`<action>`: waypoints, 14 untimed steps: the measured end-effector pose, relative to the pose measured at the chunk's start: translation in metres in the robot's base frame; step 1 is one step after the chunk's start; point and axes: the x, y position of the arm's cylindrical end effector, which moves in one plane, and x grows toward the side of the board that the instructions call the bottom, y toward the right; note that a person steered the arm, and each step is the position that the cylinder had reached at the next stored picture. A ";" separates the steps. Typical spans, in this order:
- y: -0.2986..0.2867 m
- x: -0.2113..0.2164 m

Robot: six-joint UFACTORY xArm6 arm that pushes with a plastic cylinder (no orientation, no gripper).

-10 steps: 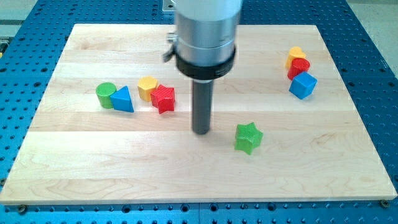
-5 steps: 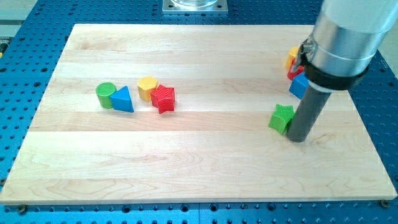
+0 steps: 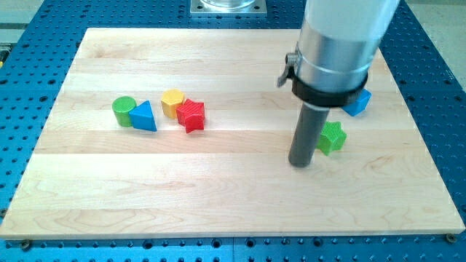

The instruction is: Push the green star below the blue cube

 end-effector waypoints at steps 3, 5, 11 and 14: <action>0.062 -0.014; 0.062 0.015; 0.044 -0.053; 0.134 0.035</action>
